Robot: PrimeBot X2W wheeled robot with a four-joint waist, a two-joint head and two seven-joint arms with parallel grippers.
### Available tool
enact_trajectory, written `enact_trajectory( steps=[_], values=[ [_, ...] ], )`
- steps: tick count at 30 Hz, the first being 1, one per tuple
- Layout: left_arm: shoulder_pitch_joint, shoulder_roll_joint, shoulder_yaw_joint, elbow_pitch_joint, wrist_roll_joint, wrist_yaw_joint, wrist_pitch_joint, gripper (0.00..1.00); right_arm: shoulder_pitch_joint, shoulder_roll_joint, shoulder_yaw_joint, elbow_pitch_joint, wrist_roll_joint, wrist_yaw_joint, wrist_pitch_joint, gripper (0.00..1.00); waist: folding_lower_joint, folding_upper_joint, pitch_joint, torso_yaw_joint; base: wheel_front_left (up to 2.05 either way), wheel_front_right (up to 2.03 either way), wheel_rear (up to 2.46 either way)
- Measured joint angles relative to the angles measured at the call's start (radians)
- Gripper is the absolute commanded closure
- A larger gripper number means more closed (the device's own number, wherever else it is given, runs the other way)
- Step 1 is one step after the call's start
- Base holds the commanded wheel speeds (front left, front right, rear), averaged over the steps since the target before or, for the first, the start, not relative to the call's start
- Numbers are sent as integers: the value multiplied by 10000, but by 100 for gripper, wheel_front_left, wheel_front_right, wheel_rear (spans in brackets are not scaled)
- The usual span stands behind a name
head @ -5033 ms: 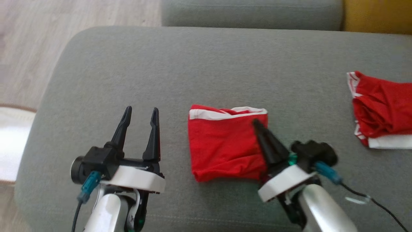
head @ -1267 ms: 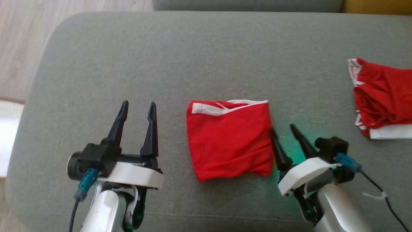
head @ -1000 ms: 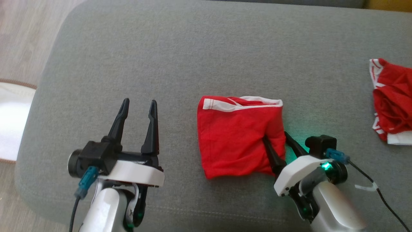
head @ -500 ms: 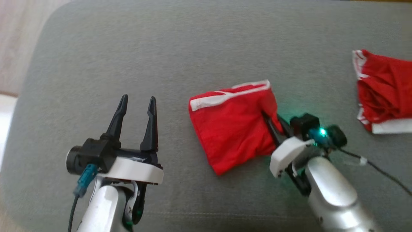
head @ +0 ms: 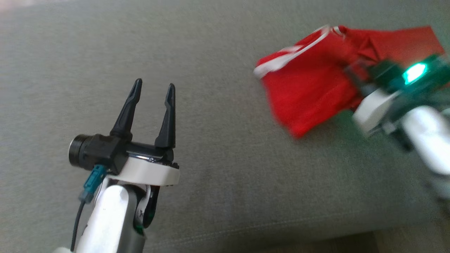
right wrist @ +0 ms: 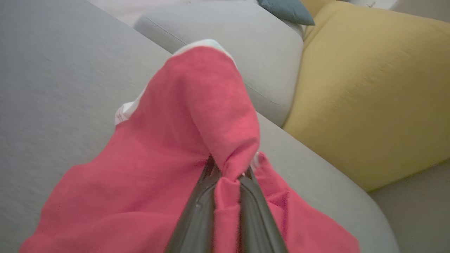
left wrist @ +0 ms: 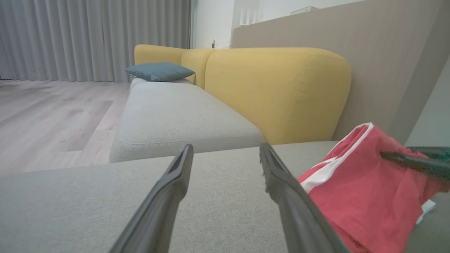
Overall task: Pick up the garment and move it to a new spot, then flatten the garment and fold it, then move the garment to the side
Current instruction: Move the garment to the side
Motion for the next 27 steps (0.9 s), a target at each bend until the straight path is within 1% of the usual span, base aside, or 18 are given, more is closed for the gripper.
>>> enact_trajectory(
  steps=[3, 6, 9, 12, 17, 20, 25, 26, 27],
  values=[
    [-88, 0, 21, 12, 228, -203, -67, 0, -632, -959, 121, -35, 311, 0, 318, 100, 0, 0, 384, -280, 0, 0, 0],
    [-582, -10, 113, 23, 364, -372, -67, 0, -1228, -1766, -182, 184, 867, 0, 602, 100, 0, 0, 967, -583, 0, 0, 0],
    [-989, -21, 203, 25, 441, -476, -67, 0, -1466, -1994, -539, 474, 1145, 0, 765, 100, 0, 0, 1401, -770, 0, 0, 0],
    [-1176, -25, 226, 38, 539, -593, -67, 0, -1608, -2036, -959, 665, 1218, 0, 863, 100, 1, 0, 1797, -920, 0, 0, 0],
    [-1220, -23, 318, 67, 614, -721, -67, 0, -1825, -1937, -1998, 968, 1085, 0, 1225, 100, 0, 0, 2295, -1087, 0, 0, 0],
    [-1234, -23, 364, 67, 616, -734, -67, 0, -1816, -1732, -2489, 1055, 807, 0, 1361, 100, 0, 0, 2479, -1111, 0, 0, 0],
    [-1325, -23, 437, 69, 704, -807, -67, 0, -1778, -1432, -2986, 1014, 529, 0, 1521, 100, 0, 0, 2637, -1046, 0, 0, 0],
    [-1339, -23, 454, 69, 702, -807, -67, 0, -1767, -1394, -3103, 1005, 487, 0, 1524, 65, 0, 0, 2650, -1028, 0, 0, 0],
    [-1359, -23, 487, 71, 702, -807, -67, 0, -1762, -1358, -3235, 1005, 433, 0, 1590, 65, 0, 0, 2657, -1011, 0, 0, 0]
  ],
)
